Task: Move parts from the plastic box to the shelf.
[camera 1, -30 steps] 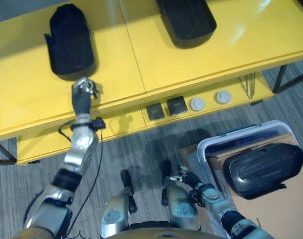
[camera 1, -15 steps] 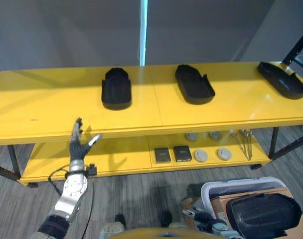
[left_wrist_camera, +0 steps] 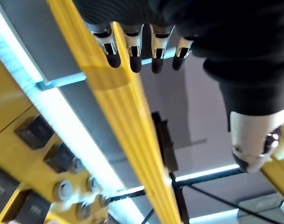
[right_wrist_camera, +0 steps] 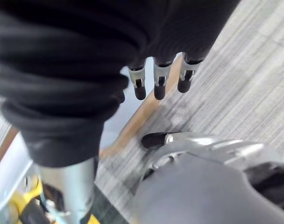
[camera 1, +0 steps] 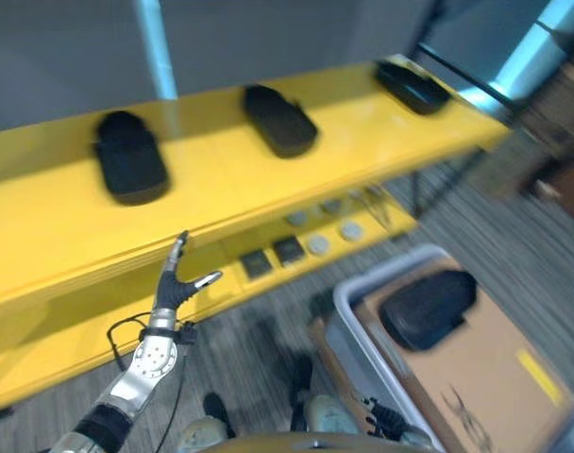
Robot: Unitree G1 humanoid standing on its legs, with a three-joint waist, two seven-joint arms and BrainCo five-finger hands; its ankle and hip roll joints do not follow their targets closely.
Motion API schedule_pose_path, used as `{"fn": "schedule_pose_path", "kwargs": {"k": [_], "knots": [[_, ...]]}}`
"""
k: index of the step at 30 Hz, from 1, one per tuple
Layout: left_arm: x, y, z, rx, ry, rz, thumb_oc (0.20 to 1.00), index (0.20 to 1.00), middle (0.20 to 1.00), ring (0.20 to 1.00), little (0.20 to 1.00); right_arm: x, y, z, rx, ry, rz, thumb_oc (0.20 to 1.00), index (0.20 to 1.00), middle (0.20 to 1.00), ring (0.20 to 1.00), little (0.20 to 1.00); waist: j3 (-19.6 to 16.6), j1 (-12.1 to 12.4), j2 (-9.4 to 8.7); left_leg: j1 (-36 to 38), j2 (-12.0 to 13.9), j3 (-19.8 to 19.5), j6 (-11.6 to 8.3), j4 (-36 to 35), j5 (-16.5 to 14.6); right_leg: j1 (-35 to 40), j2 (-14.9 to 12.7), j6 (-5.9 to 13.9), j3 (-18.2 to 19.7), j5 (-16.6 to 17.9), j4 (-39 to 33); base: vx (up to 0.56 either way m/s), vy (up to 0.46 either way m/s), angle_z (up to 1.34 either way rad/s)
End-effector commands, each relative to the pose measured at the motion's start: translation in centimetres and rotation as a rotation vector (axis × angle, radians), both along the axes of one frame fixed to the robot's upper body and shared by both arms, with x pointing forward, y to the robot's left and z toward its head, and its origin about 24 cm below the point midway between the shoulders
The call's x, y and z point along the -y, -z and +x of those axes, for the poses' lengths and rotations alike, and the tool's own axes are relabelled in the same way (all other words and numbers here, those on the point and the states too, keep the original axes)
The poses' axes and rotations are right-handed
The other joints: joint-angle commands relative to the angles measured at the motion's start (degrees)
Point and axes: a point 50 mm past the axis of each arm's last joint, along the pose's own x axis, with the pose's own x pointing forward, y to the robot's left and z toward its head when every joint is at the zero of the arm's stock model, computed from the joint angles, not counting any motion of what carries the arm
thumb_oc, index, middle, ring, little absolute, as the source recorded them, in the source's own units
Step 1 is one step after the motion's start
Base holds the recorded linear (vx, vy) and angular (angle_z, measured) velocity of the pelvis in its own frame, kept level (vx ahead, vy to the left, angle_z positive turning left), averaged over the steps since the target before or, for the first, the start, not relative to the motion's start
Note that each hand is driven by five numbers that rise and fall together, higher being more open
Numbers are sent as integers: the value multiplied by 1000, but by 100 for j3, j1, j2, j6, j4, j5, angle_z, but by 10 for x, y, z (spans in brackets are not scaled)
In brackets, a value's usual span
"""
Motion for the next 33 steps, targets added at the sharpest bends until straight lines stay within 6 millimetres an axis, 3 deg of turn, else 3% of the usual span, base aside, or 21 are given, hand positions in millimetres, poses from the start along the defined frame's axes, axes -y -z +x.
{"fn": "schedule_pose_path", "kwargs": {"k": [1,3,4,6,7,8,9,11,12,14,15,16,17,18,22,24,25,27,28,31,33], "knots": [[-37,-9,13,119,-385,0,1000,1000,1000,1000,1000,24,-4,-6,2,-9,-100,1000,1000,1000,1000,1000,252,78,37,173,7,-240,-211,54,-645,929,-415,-72,-90,-255,396,-526,-26,-337],[-57,6,10,70,-588,-21,1000,1000,1000,1000,1000,29,-4,-10,-12,3,-111,1000,1000,1000,1000,1000,329,135,29,-219,273,166,-135,509,-692,1097,-450,-357,-339,-718,801,-383,-181,-284],[-63,13,7,37,-640,-15,1000,1000,1000,1000,1000,28,-3,-13,-23,-14,-112,1000,1000,1000,1000,1000,314,158,15,-296,355,302,-185,606,-650,1312,-348,-420,-426,-910,564,-182,-339,-225],[-66,30,2,-65,-696,77,1000,1000,1000,1000,1000,28,1,-26,-83,-64,-100,1000,1000,1000,1000,1000,243,95,-8,-409,448,380,-402,840,-565,1634,-132,-489,-429,-848,-162,-65,-417,-174],[-70,37,-2,-112,-736,78,1000,1000,1000,1000,1000,27,1,-28,-87,-111,-106,1000,1000,1000,1000,1000,256,17,14,-376,516,426,-443,954,-550,1613,-114,-516,-405,-812,-245,-69,-337,-97],[-75,52,-12,-214,-754,-1,1000,1000,1000,1000,1000,24,1,-28,-80,-153,-108,1000,1000,1000,1000,1000,299,-83,4,-400,579,406,-362,1345,-774,1579,-138,-624,-358,-872,-251,-104,-219,-57],[-75,63,-19,-293,-718,10,1000,1000,1000,1000,1000,25,-1,-24,-69,-150,-117,1000,1000,1000,1000,1000,342,-99,-24,-446,602,134,-355,1792,-961,1535,-180,-721,-221,-910,-213,-58,-152,-39],[-72,79,-30,-400,-674,-8,1000,1000,1000,1000,1000,33,-3,-19,-50,-100,-126,1000,1000,1000,1000,1000,379,63,42,-731,524,-889,-585,2116,-823,1456,-131,-799,195,-942,-211,0,80,-93],[-65,100,-53,-522,-628,-80,1000,1000,1000,1000,1000,37,-8,-6,7,-105,-122,1000,1000,1000,1000,1000,294,324,155,-667,-14,-2032,-545,1292,-759,1307,-69,-756,780,-790,-395,17,261,-198],[-50,125,-77,-706,-547,-208,1000,1000,1000,1000,1000,35,-16,14,120,-163,-154,1000,1000,1000,1000,1000,140,465,302,-515,-193,-2678,-627,486,-463,1209,42,-696,1130,-714,-584,0,430,-187],[-35,147,-100,-922,-440,-192,1000,1000,1000,1000,1000,25,-50,57,459,-143,-194,1000,1000,1000,1000,1000,69,274,313,-383,-208,-2566,-616,219,-397,1195,31,-623,1154,-676,-646,-4,458,-57],[-35,149,-103,-947,-445,-202,1000,1000,1000,1000,1000,23,-56,63,501,-160,-205,1000,1000,1000,1000,1000,71,243,307,-358,-218,-2532,-606,185,-400,1197,19,-600,1148,-656,-667,-7,453,-22],[-41,155,-114,-1030,-450,-236,1000,1000,1000,1000,1000,9,-83,83,660,-250,-267,1000,1000,1000,1000,1000,83,100,270,-287,-272,-2405,-548,52,-405,1171,-23,-491,1160,-551,-736,-11,183,-16],[-43,155,-116,-1041,-448,-236,1000,1000,1000,1000,1000,6,-89,86,700,-282,-311,1000,1000,1000,1000,1000,86,72,260,-283,-282,-2384,-537,30,-402,1156,-29,-468,1164,-529,-744,-29,224,-22],[-63,157,-128,-1133,-477,-246,1000,1000,1000,1000,1000,-6,-157,113,1034,-366,-442,1000,1000,1000,1000,1000,164,-117,170,-378,-406,-2243,-453,-18,-452,970,29,-324,1152,-271,-939,-31,113,-21],[-66,156,-129,-1143,-475,-245,1000,1000,1000,1000,1000,-9,-176,119,1114,-374,-469,1000,1000,1000,1000,1000,192,-140,150,-410,-443,-2214,-430,-18,-463,906,46,-298,1177,-208,-991,-32,87,-18],[-70,156,-130,-1155,-467,-255,1000,1000,1000,1000,1000,-14,-202,128,1201,-380,-485,1000,1000,1000,1000,1000,232,-161,131,-451,-476,-2178,-391,-18,-475,812,51,-266,1251,-131,-1038,-28,92,-27],[-70,156,-130,-1161,-456,-277,1000,1000,1000,1000,1000,-16,-214,132,1243,-387,-491,1000,1000,1000,1000,1000,252,-160,128,-475,-489,-2156,-372,-18,-482,762,48,-252,1288,-98,-1056,-4,87,-25],[-69,156,-127,-1160,-420,-300,1000,1000,1000,1000,1000,-15,-234,140,1310,-397,-526,1000,1000,1000,1000,1000,278,-123,136,-537,-519,-2157,-344,-18,-496,686,19,-232,1325,-76,-1079,17,83,-19],[-66,156,-123,-1169,-384,-308,1000,1000,1000,1000,1000,-12,-246,153,1326,-396,-573,1000,1000,1000,1000,1000,310,-43,154,-602,-543,-2174,-327,-18,-495,641,-21,-218,1320,-57,-1108,21,68,-3],[-60,156,-116,-1168,-323,-292,1000,1000,1000,1000,1000,-10,-259,174,1328,-388,-631,1000,1000,1000,1000,1000,357,110,166,-693,-563,-2214,-324,-18,-486,584,-57,-225,1282,-43,-1137,4,27,14]]}}
